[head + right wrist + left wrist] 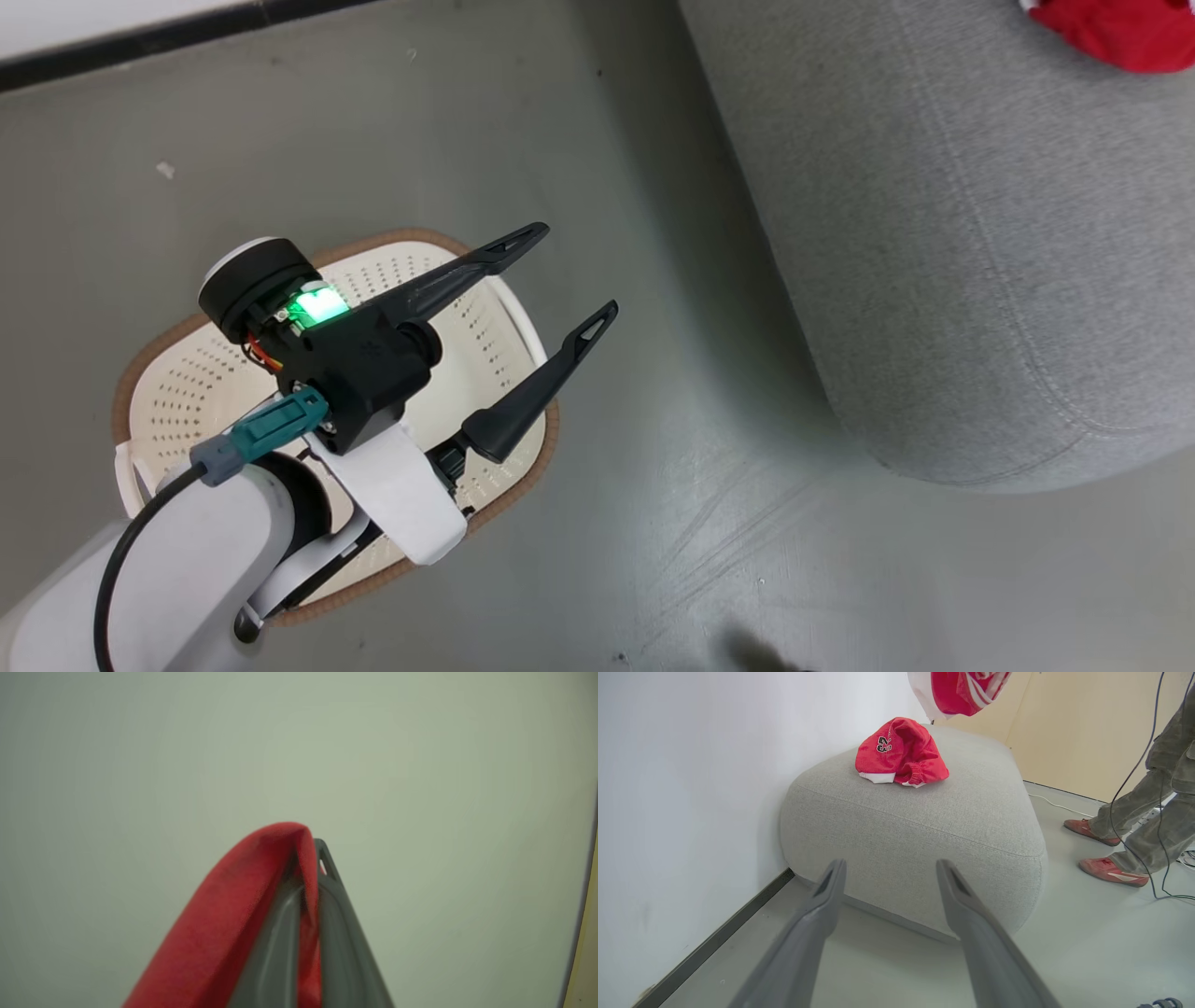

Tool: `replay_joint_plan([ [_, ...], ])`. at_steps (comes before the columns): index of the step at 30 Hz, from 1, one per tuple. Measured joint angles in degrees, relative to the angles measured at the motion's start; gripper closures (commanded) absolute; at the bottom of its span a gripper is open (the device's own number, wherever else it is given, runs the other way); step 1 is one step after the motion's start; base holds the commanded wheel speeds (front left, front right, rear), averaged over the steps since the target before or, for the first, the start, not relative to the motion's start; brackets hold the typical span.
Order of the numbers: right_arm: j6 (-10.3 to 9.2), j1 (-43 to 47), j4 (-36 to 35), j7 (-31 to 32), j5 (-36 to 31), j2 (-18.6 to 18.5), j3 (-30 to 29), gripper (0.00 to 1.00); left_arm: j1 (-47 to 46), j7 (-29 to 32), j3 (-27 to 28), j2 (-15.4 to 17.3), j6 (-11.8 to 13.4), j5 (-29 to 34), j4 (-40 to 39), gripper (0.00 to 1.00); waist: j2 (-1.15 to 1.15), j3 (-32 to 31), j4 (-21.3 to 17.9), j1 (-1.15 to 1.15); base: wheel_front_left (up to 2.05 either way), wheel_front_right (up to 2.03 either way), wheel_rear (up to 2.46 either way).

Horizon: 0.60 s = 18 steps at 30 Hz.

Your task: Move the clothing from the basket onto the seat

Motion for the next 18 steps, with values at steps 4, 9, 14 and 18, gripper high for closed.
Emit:
replay_joint_plan([
  [4,-0.01,-0.6,2.9,0.6,0.0,-0.7,0.3,1.00,-0.1,0.4,0.0,0.1,0.0,0.0,-0.8,0.00,0.00,1.8,1.0,0.00,0.00,0.00,0.00],
  [9,0.00,-1.8,5.0,1.0,-1.8,-2.1,0.6,1.00,-1.1,0.6,0.0,0.2,-0.4,-0.4,-1.7,0.00,0.00,4.0,2.2,0.00,0.00,0.00,0.00],
  [14,0.00,-1.3,9.7,1.9,-3.7,-2.5,-0.8,1.00,-2.1,1.0,0.2,0.2,-0.4,-0.5,-2.2,0.00,0.00,6.1,3.1,0.00,0.00,0.00,0.00],
  [18,0.00,0.6,14.0,2.5,-6.0,-2.4,-3.9,1.00,-3.0,1.4,0.4,0.6,-0.8,-0.4,-2.5,0.00,0.00,7.7,3.8,0.00,0.00,0.00,0.00],
])
